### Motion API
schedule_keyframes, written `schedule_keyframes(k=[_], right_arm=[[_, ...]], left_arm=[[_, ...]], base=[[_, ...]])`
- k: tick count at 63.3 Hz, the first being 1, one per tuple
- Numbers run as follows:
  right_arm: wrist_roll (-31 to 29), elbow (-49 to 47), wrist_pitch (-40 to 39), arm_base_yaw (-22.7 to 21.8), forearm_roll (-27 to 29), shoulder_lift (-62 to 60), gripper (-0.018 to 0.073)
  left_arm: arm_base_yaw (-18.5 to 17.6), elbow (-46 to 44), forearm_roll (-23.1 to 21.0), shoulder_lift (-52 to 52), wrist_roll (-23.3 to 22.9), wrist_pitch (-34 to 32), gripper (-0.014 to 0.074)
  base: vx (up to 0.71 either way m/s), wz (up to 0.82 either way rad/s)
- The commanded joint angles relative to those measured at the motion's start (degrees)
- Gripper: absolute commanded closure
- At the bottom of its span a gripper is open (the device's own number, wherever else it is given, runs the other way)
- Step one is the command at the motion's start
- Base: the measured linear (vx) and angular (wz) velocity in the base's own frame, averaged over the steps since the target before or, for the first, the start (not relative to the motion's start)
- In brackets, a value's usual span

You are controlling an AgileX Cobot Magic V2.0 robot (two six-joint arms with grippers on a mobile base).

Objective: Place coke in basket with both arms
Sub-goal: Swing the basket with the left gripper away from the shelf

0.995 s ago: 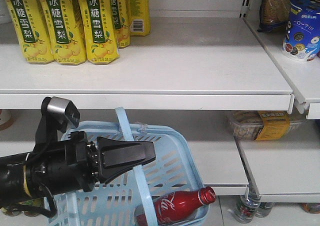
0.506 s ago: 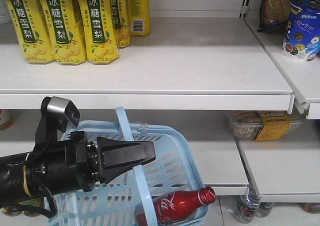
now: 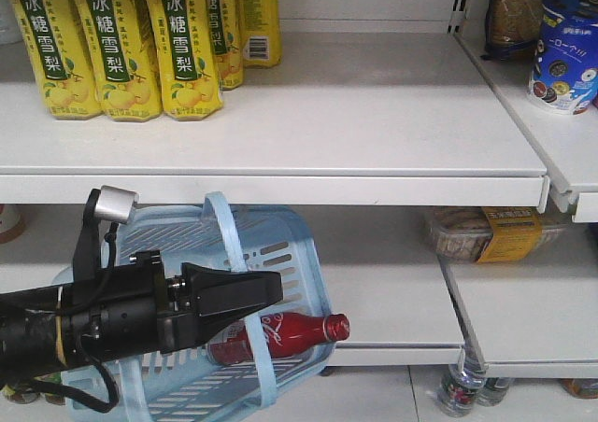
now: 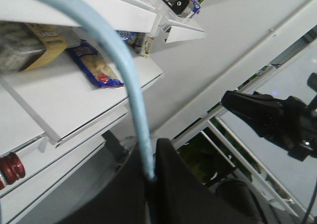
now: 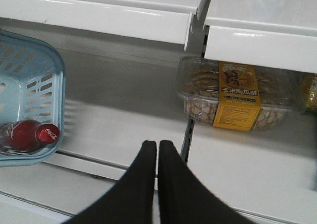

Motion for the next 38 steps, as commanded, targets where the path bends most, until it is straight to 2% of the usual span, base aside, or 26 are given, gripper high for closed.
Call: schedule_keyframes(k=[1,11,23,28,38], right_arm=[[-0.24,-1.47,-4.18,-0.18,-1.37,0.68,0.0561],[-0.24,-1.47,-4.18,-0.18,-1.37,0.68,0.0561],[-0.24,-1.47,-4.18,-0.18,-1.37,0.68,0.0561],[-0.24,-1.47,-4.18,-0.18,-1.37,0.68,0.0561],[-0.24,-1.47,-4.18,-0.18,-1.37,0.68,0.0561]], left_arm=[[-0.12,-1.68,-1.49,-2.71,1.05,0.96,0.0603],[-0.12,-1.68,2.13,-5.32,-4.98,1.79,0.0603],[-0.12,-1.68,7.13,-10.23,-8.67,2.60,0.0603],[-0.12,-1.68,8.71,-12.89,-11.79,5.81,0.0603],[-0.12,-1.68,16.41,-18.40,-18.05,15.80,0.0603]], base=[[0.00,0.00],[0.00,0.00],[0.00,0.00],[0.00,0.00],[0.00,0.00]])
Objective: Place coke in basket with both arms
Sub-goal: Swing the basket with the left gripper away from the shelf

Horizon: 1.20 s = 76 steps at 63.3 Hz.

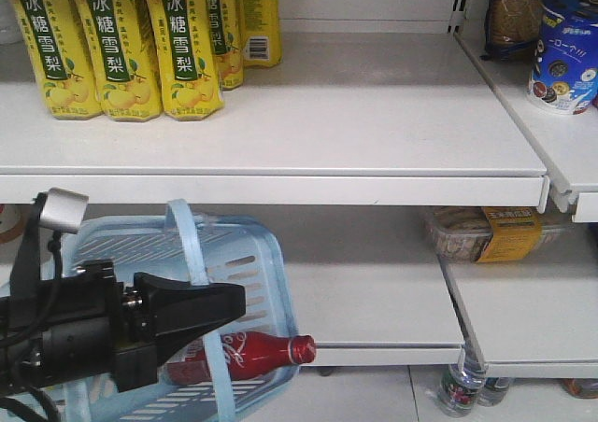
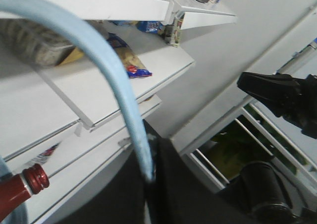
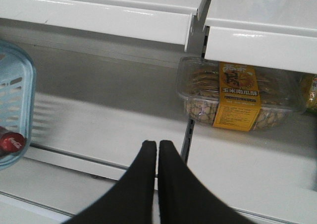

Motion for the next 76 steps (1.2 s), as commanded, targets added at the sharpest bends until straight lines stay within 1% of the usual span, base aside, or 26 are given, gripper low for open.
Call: schedule_keyframes(k=[1,7,9,11,13,25,40,47,61,68,72,74,76], right_arm=[[-0.24,-1.47,-4.18,-0.18,-1.37,0.68,0.0561],[-0.19,-1.47,-4.18,-0.18,-1.37,0.68,0.0561],[-0.19,-1.47,-4.18,-0.18,-1.37,0.68,0.0561],[-0.19,-1.47,-4.18,-0.18,-1.37,0.68,0.0563],[-0.19,-1.47,-4.18,-0.18,-1.37,0.68,0.0563],[-0.19,-1.47,-4.18,-0.18,-1.37,0.68,0.0561],[-0.19,-1.47,-4.18,-0.18,-1.37,0.68,0.0561],[-0.19,-1.47,-4.18,-0.18,-1.37,0.68,0.0561],[-0.19,-1.47,-4.18,-0.18,-1.37,0.68,0.0561],[-0.19,-1.47,-4.18,-0.18,-1.37,0.68,0.0561],[-0.19,-1.47,-4.18,-0.18,-1.37,0.68,0.0561],[-0.19,-1.47,-4.18,-0.18,-1.37,0.68,0.0561],[-0.19,-1.47,-4.18,-0.18,-1.37,0.68,0.0561]], left_arm=[[-0.12,-1.75,1.12,-4.45,-2.83,4.55,0.0603],[-0.07,-1.75,6.54,-7.65,-7.29,7.83,0.0603],[-0.07,-1.75,8.46,-8.60,-9.60,8.74,0.0603],[-0.07,-1.68,9.79,-9.76,-9.60,9.63,0.0603],[-0.07,-1.55,10.16,-10.64,-9.60,10.43,0.0603],[-0.07,2.30,10.20,-18.11,-9.60,17.41,0.0603],[-0.07,9.38,10.58,-25.06,-9.55,23.79,0.0603],[-0.07,10.25,10.26,-26.37,-9.55,24.08,0.0603],[-0.07,10.25,6.41,-26.35,-9.55,23.46,0.0603],[-0.07,10.25,6.33,-26.35,-9.44,22.74,0.0603],[-0.07,10.46,6.01,-26.31,-7.42,22.74,0.0603],[-0.07,10.79,4.95,-26.31,-5.73,22.85,0.0603],[-0.07,11.27,2.97,-26.31,-2.72,23.33,0.0603]], base=[[0.00,0.00],[0.00,0.00],[0.00,0.00],[0.00,0.00],[0.00,0.00],[0.00,0.00],[0.00,0.00],[0.00,0.00],[0.00,0.00],[0.00,0.00],[0.00,0.00],[0.00,0.00],[0.00,0.00]])
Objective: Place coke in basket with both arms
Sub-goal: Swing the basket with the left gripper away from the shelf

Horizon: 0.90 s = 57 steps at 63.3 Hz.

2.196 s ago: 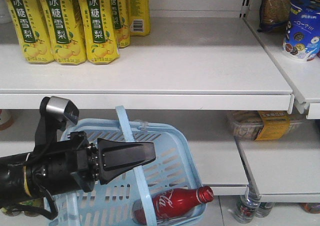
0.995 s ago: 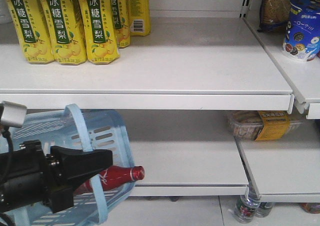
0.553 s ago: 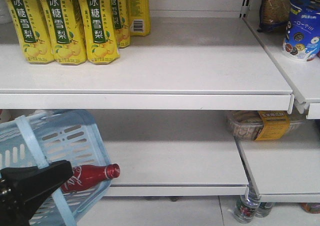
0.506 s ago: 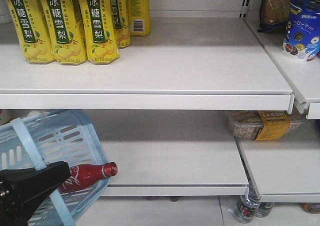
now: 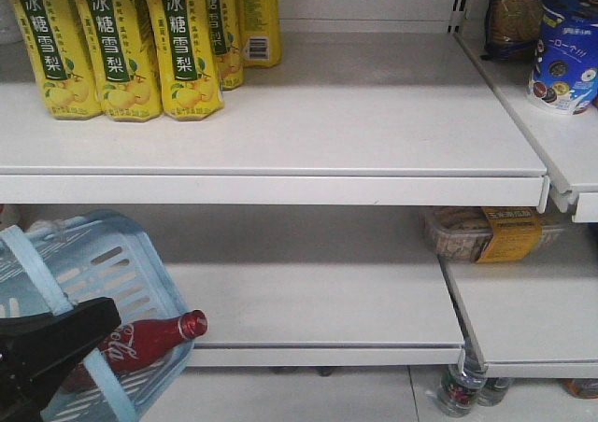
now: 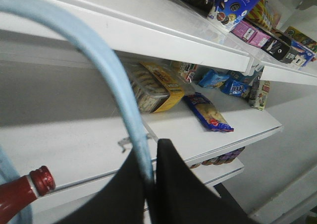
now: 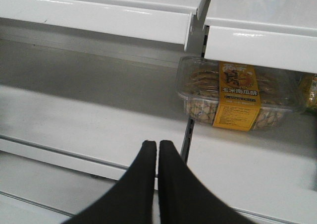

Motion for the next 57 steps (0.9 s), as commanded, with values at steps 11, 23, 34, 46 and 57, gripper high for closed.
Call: schedule_keyframes(k=[11,23,34,46,57], right_arm=[[-0.19,-1.47,-4.18,-0.18,-1.37,0.68,0.0561],[-0.19,-1.47,-4.18,-0.18,-1.37,0.68,0.0561],[-0.19,-1.47,-4.18,-0.18,-1.37,0.68,0.0561],[-0.19,-1.47,-4.18,-0.18,-1.37,0.68,0.0561],[-0.19,-1.47,-4.18,-0.18,-1.37,0.68,0.0561]], left_arm=[[-0.07,2.28,-25.16,-0.51,30.77,6.43,0.0603],[-0.12,4.37,-51.87,-0.65,54.57,14.90,0.0603],[-0.12,4.37,-60.09,-3.15,67.53,17.89,0.0603],[-0.12,4.41,-66.35,-9.62,76.55,22.68,0.0603],[-0.12,5.86,-68.68,-16.31,79.94,28.17,0.0603]], base=[[0.00,0.00],[0.00,0.00],[0.00,0.00],[0.00,0.00],[0.00,0.00]])
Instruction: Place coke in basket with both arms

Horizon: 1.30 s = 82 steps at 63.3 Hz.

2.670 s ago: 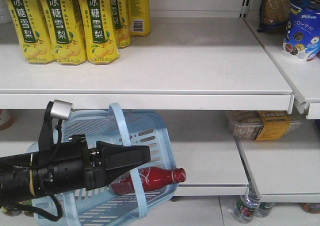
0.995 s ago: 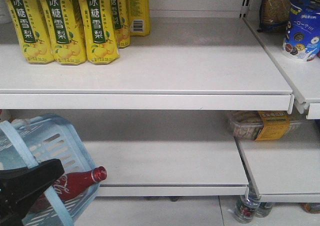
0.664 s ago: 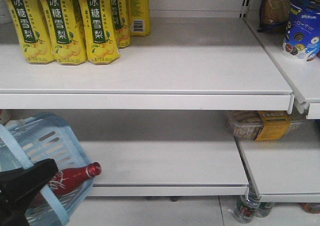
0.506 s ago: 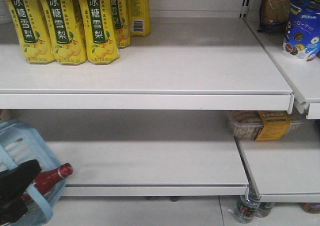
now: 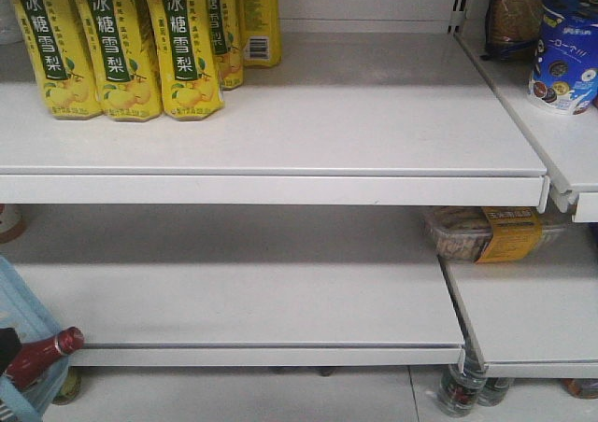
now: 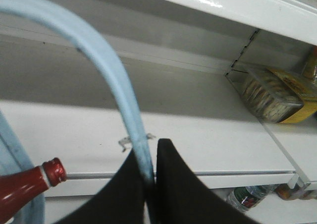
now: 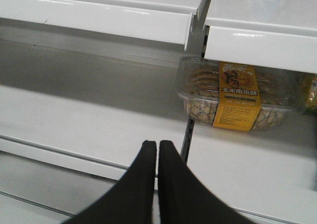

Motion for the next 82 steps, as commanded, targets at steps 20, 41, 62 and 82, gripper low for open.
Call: schedule_keyframes(k=[20,41,62,82], right_arm=[[-0.19,-1.47,-4.18,-0.18,-1.37,0.68,0.0561],[-0.19,-1.47,-4.18,-0.18,-1.37,0.68,0.0561],[-0.19,-1.47,-4.18,-0.18,-1.37,0.68,0.0561],[-0.19,-1.47,-4.18,-0.18,-1.37,0.68,0.0561]], left_arm=[[-0.07,10.98,0.82,-14.11,6.71,-4.14,0.0603],[-0.01,14.18,-2.97,-22.48,12.98,0.90,0.0603],[6.47,14.18,-2.97,-22.65,28.90,-8.97,0.0603],[16.07,14.18,-8.37,-22.65,31.54,-14.65,0.0603]], base=[[0.00,0.00],[0.00,0.00],[0.00,0.00],[0.00,0.00]])
